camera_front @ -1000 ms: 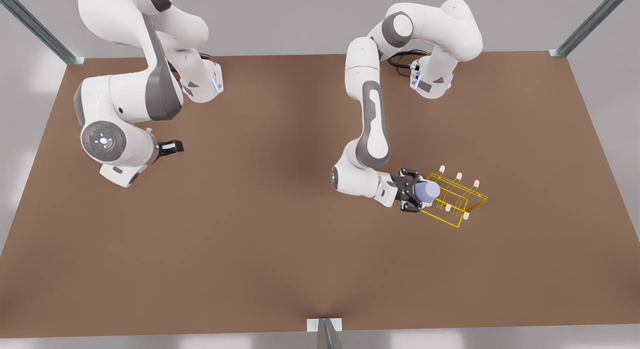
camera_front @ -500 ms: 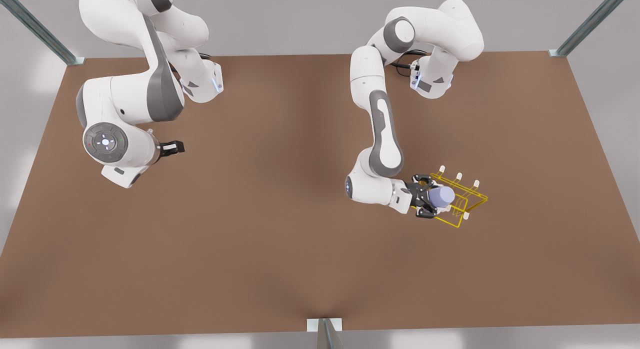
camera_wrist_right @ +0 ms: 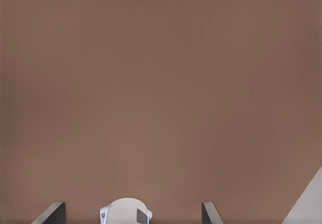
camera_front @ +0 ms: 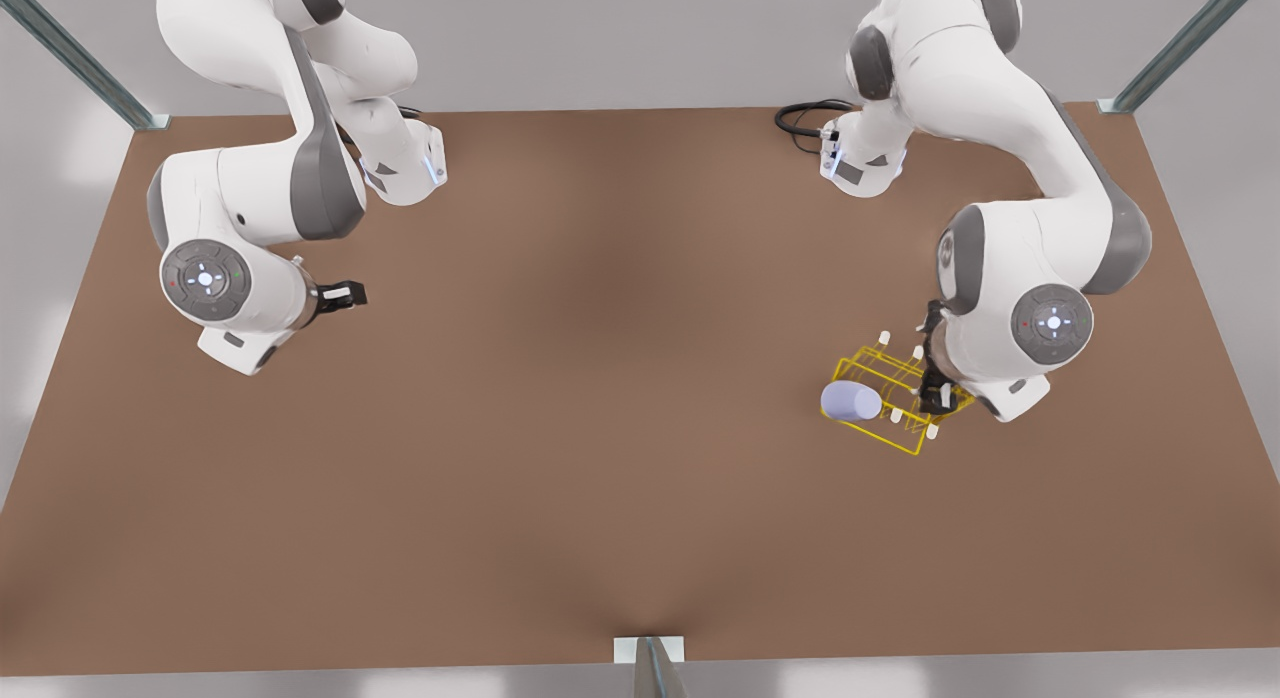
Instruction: Place the cup on the cup holder
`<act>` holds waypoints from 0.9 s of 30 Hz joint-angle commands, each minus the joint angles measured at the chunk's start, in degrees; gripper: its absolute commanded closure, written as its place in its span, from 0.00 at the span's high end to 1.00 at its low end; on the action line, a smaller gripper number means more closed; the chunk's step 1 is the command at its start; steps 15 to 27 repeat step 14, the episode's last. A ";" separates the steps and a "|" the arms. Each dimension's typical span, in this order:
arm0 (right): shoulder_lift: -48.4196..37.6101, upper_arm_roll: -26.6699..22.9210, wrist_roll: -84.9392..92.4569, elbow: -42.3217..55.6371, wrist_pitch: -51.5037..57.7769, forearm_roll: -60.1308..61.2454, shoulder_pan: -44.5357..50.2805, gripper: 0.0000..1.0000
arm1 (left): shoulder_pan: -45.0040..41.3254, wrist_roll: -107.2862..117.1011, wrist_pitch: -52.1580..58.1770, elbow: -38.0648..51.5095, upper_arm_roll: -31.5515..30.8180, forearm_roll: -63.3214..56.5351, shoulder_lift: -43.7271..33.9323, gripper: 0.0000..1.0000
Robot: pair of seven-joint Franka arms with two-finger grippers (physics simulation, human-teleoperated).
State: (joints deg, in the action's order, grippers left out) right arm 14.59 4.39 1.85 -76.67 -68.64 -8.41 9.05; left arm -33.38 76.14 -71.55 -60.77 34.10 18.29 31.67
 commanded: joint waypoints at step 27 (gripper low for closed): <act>-0.09 0.00 -0.18 0.12 0.09 -0.11 0.09 1.00 | 22.92 -66.65 4.93 -11.65 -38.24 -13.11 -14.18 1.00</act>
